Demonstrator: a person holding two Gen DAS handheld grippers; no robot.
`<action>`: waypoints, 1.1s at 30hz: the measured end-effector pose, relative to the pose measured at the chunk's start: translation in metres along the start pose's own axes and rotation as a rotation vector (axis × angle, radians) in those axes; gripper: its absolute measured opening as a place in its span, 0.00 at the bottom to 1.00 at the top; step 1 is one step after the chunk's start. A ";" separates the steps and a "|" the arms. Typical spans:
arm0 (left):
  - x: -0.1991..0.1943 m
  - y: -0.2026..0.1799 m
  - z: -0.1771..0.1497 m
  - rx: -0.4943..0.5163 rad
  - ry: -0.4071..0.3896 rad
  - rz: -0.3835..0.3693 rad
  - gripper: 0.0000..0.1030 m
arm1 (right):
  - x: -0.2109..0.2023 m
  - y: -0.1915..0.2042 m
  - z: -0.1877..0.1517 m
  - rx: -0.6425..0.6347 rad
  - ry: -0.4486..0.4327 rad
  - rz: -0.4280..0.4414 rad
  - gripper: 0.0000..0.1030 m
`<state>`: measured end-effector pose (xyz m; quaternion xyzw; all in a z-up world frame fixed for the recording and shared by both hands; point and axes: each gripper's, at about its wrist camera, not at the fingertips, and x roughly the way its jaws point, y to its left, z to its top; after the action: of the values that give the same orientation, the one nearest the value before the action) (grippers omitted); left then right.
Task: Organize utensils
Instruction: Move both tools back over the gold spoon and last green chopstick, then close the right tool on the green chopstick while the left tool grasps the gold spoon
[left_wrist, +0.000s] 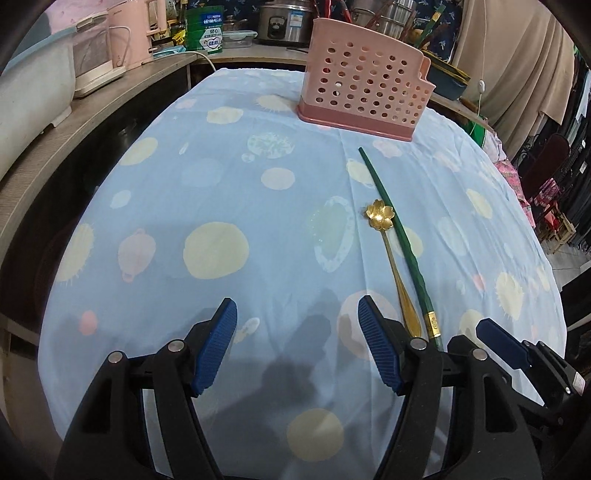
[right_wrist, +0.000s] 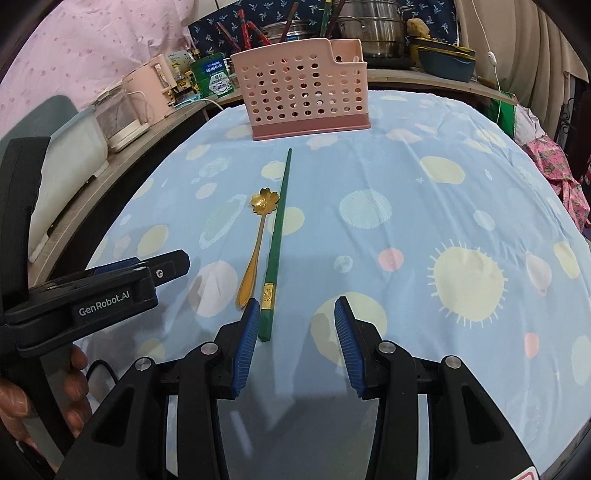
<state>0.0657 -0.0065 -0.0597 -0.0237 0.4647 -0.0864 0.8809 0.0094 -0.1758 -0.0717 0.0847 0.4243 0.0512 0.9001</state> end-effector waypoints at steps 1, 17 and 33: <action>0.000 0.000 -0.001 0.000 0.001 0.002 0.63 | 0.001 0.001 -0.001 -0.004 0.001 0.003 0.39; 0.005 -0.003 -0.005 0.002 0.017 0.011 0.63 | 0.018 0.013 -0.003 -0.062 0.016 -0.007 0.10; 0.009 -0.045 -0.005 0.061 0.042 -0.081 0.74 | 0.004 -0.015 0.000 0.009 -0.022 -0.050 0.07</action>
<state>0.0608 -0.0520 -0.0648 -0.0139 0.4787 -0.1368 0.8672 0.0119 -0.1902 -0.0775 0.0788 0.4166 0.0256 0.9053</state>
